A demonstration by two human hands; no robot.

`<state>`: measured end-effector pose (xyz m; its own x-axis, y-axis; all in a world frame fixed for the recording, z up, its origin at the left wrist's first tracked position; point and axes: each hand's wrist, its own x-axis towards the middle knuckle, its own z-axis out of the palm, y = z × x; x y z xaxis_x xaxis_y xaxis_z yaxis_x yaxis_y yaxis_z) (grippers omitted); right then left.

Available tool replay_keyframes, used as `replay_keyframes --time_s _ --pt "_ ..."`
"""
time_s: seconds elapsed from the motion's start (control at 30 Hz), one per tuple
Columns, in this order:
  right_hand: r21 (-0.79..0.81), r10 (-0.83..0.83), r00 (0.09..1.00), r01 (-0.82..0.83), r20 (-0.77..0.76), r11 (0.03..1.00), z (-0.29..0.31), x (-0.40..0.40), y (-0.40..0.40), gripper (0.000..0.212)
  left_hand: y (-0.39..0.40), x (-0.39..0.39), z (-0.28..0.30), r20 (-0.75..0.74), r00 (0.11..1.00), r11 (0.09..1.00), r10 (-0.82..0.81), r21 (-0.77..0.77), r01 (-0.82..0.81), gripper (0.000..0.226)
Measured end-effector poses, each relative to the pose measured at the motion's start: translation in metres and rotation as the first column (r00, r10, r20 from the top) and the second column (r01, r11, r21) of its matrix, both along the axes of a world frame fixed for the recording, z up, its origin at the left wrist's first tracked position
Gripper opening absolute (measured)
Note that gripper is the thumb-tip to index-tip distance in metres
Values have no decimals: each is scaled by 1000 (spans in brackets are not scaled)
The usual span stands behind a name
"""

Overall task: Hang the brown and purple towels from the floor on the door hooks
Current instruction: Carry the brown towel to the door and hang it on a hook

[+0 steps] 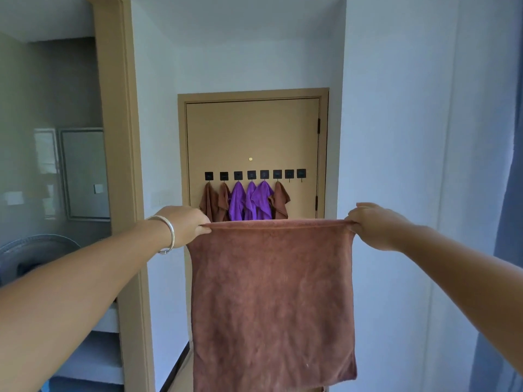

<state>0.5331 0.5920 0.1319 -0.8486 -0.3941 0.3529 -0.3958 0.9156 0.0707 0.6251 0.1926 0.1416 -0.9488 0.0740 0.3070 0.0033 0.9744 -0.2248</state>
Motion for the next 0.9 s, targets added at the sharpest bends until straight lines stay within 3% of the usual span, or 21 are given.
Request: replay_keyframes --time_s 0.53,0.9 --pt "-6 -50 999 50 9 999 13 -222 -60 38 -57 -249 10 -64 994 996 -86 18 87 36" --pt "-58 -86 996 87 15 995 -2 -330 -95 36 -84 -370 0 -17 993 994 -113 4 113 28"
